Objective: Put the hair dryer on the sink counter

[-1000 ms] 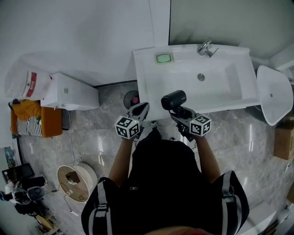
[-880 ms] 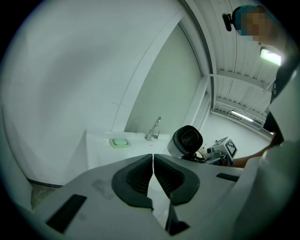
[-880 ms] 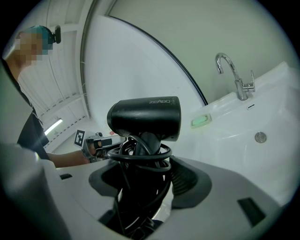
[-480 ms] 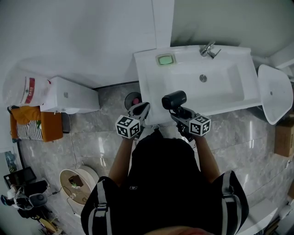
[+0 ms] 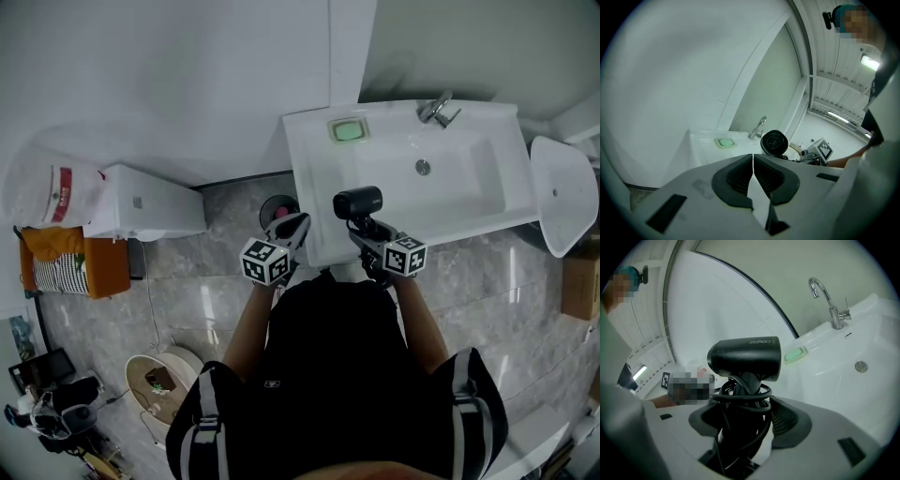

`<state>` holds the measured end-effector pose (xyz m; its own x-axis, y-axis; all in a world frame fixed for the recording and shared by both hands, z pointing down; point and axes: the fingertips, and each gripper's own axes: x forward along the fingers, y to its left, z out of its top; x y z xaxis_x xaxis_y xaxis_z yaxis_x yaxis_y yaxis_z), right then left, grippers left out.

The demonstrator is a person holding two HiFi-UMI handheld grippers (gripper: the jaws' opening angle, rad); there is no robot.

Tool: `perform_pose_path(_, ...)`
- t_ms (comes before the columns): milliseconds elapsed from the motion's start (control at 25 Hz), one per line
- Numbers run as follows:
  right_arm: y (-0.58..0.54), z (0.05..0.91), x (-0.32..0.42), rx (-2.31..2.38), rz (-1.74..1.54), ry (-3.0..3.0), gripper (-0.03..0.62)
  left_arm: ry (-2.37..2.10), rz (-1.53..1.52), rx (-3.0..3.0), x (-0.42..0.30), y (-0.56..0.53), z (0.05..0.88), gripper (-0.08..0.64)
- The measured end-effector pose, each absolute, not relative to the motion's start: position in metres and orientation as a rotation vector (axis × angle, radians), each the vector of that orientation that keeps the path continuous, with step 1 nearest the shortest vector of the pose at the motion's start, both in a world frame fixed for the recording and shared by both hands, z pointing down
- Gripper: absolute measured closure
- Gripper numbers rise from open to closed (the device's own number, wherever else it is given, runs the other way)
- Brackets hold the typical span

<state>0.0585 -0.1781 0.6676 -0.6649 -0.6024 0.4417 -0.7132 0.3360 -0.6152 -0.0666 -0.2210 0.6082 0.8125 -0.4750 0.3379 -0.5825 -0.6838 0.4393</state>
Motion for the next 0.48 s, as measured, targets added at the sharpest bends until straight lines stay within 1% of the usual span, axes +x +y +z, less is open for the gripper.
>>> perform_pose_path(480, -0.205, 0.692, 0.044, 1.287, 1.244, -2.346, 0.268, -0.722, 0.275, 2.454, -0.079, -0.241, 0.617, 0.540)
